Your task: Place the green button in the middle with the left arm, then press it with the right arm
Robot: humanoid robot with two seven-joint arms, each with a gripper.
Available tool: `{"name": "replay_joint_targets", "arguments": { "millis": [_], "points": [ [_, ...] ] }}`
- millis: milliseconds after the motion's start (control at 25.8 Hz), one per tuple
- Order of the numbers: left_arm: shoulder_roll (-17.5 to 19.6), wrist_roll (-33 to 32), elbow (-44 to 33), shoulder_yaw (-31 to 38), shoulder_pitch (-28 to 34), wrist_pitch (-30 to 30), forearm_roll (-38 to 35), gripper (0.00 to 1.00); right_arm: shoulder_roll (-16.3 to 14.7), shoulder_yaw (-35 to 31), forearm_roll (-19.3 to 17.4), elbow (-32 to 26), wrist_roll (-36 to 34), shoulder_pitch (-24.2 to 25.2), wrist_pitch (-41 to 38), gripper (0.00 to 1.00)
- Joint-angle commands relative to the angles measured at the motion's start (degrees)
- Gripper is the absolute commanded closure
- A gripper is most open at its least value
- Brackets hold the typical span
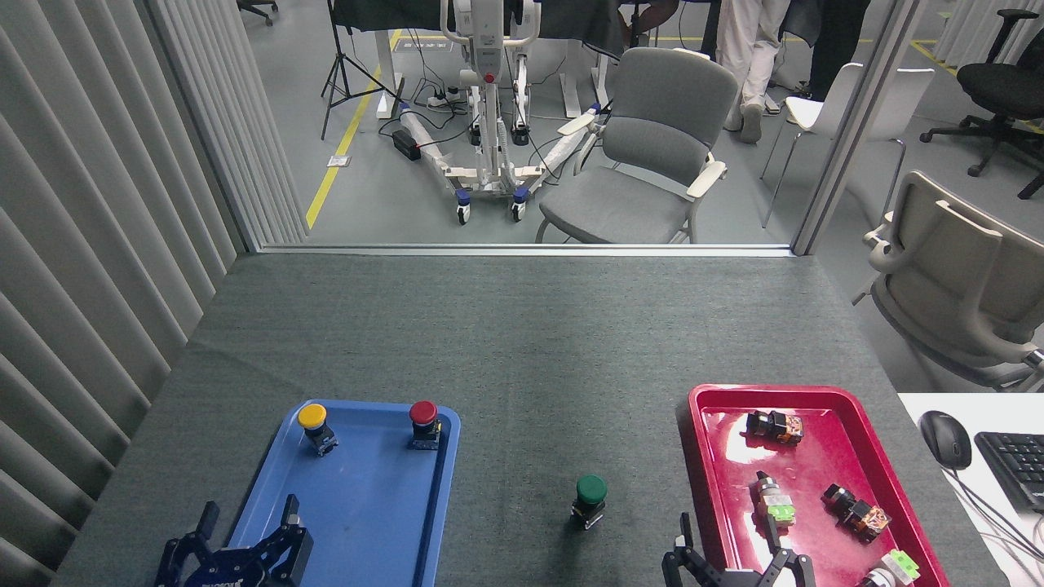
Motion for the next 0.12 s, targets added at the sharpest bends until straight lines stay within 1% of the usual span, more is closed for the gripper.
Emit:
{"name": "replay_joint_targets", "arguments": {
  "millis": [0,78],
  "points": [
    [-0.09,-0.45,2.55,-0.29,-2.49,-1.30,0.16,0.00,-0.09,0.00,0.00,0.03,0.06,0.28,0.12,0.00],
    [0.26,-0.36,2.55,-0.29,-2.75,-2.18,0.16,0.00,-0.09,0.00,-0.35,0.11,0.06,0.28,0.29,0.00]
  ]
}}
